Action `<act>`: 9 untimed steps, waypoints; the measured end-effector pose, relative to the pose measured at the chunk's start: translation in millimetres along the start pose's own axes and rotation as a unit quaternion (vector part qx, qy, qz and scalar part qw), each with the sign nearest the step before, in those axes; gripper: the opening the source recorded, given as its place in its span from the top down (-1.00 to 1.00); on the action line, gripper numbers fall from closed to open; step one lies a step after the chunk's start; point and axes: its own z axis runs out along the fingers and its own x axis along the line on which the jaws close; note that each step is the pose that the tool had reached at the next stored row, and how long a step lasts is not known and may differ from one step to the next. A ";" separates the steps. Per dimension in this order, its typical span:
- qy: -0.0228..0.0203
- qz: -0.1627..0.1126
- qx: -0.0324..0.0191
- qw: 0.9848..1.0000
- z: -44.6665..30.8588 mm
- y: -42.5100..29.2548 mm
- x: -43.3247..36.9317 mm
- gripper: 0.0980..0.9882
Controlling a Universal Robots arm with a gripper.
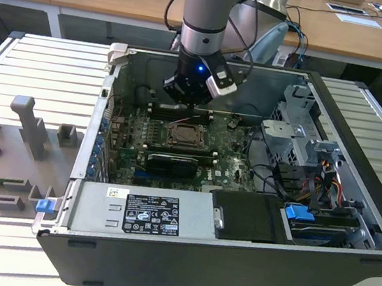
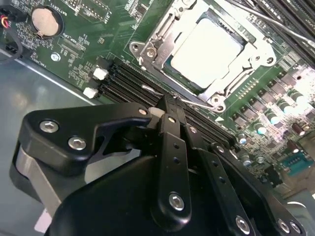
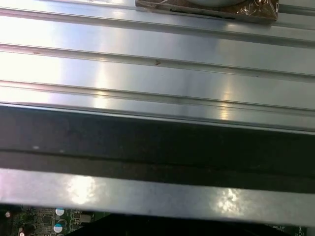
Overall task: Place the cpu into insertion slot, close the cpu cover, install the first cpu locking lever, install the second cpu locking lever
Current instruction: 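Install the first cpu locking lever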
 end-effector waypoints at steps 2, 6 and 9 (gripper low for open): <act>0.000 0.000 0.000 1.000 1.9 0.0 -1.3 0.98; 0.000 0.000 0.000 1.000 6.1 -0.2 -4.6 0.98; 0.000 0.000 0.000 1.000 10.9 -0.6 -8.6 0.98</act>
